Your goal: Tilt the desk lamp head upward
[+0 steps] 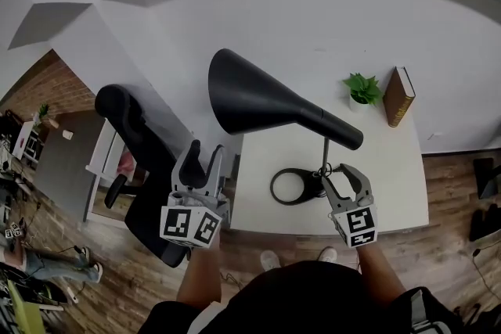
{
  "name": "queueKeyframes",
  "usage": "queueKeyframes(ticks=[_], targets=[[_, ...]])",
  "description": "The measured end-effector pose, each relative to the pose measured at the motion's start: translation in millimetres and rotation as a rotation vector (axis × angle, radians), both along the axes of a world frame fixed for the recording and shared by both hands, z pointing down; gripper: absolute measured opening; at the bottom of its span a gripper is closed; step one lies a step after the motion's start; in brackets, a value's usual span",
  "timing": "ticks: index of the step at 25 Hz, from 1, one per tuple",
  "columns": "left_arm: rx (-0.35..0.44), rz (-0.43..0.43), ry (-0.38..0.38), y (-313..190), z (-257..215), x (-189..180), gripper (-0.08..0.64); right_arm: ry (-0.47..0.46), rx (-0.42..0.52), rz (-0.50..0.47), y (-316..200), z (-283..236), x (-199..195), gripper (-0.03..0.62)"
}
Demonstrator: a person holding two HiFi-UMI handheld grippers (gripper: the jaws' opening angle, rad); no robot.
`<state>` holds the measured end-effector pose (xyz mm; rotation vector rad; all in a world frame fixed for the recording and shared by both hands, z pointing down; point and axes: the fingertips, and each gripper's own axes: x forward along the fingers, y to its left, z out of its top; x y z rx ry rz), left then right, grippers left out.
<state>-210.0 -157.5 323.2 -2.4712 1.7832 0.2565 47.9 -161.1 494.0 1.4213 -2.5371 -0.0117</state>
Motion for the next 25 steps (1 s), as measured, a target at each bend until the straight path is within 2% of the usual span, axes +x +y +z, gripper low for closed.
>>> queueKeyframes(ticks=[3, 5, 7, 9, 10, 12, 15, 22, 25], targets=[[-0.102, 0.026, -0.013, -4.1, 39.4, 7.3, 0.192, -0.023, 0.000, 0.012, 1.8, -4.7, 3.0, 0.176], [-0.146, 0.068, 0.005, -3.4, 57.8, 19.2, 0.172, -0.030, 0.009, 0.033, 2.6, -9.4, 6.2, 0.137], [-0.174, 0.076, 0.004, -1.6, 73.2, 28.9, 0.098, -0.032, 0.022, 0.061, 3.2, -13.7, 10.1, 0.088], [-0.202, 0.058, -0.033, 0.0, 87.4, 36.2, 0.020, -0.029, 0.032, 0.104, 3.6, -16.9, 16.2, 0.027], [-0.214, 0.052, -0.062, 0.8, 93.2, 40.2, 0.008, -0.028, 0.034, 0.129, 3.6, -18.1, 19.8, 0.010], [-0.226, 0.056, -0.107, 3.4, 101.4, 48.6, 0.008, -0.033, 0.027, 0.162, 3.9, -18.5, 25.9, 0.002], [-0.240, 0.070, -0.134, 7.1, 110.2, 57.7, 0.006, -0.032, 0.007, 0.160, 5.2, -15.8, 27.7, 0.000], [-0.282, 0.066, -0.113, 8.4, 121.0, 59.6, 0.007, -0.010, -0.007, 0.158, 4.7, -15.9, 25.4, 0.000], [-0.264, 0.061, -0.110, 6.9, 109.7, 59.7, 0.006, -0.028, -0.013, 0.158, 4.4, -19.6, 27.5, 0.000]])
